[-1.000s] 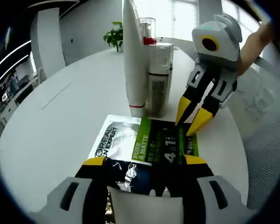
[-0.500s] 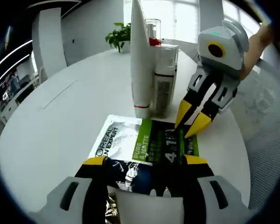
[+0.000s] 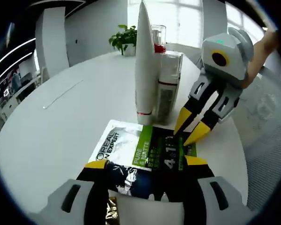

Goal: Arrange the skincare products in the storage area until every visible bottle or jar stands upright without overlapping.

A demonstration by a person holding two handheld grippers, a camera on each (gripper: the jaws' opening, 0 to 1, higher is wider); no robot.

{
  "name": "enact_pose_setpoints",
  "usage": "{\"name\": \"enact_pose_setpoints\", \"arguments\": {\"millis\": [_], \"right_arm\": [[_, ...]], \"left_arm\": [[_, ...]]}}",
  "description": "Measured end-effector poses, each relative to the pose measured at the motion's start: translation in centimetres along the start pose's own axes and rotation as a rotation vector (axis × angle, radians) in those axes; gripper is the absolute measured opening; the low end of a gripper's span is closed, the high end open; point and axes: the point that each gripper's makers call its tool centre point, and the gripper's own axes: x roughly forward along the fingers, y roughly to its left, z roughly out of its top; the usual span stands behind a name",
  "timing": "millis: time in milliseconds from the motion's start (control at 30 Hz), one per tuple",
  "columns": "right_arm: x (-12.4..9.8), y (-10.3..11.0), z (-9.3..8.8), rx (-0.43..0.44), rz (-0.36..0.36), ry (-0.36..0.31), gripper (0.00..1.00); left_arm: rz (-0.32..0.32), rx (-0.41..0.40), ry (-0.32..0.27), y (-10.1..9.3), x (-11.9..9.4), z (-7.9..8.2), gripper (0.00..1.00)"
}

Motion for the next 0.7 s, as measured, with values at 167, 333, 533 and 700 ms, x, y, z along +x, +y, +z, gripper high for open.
{"name": "enact_pose_setpoints", "arguments": {"millis": [167, 333, 533, 700], "right_arm": [[0.1, -0.1, 0.0, 0.008, -0.006, 0.007, 0.12], [0.0, 0.0, 0.5, 0.015, -0.007, 0.011, 0.18], [-1.4, 1.2, 2.0, 0.004, 0.008, -0.025, 0.19], [-2.5, 2.1, 2.7, -0.032, 0.028, -0.04, 0.21]], "left_arm": [[0.021, -0.001, -0.009, -0.2, -1.0, 0.6, 0.62], [0.046, -0.036, 0.006, -0.5, -2.1, 0.5, 0.64], [0.062, -0.086, -0.014, -0.6, -3.5, 0.8, 0.68], [0.096, -0.143, -0.037, -1.3, -5.3, 1.6, 0.7]]}}
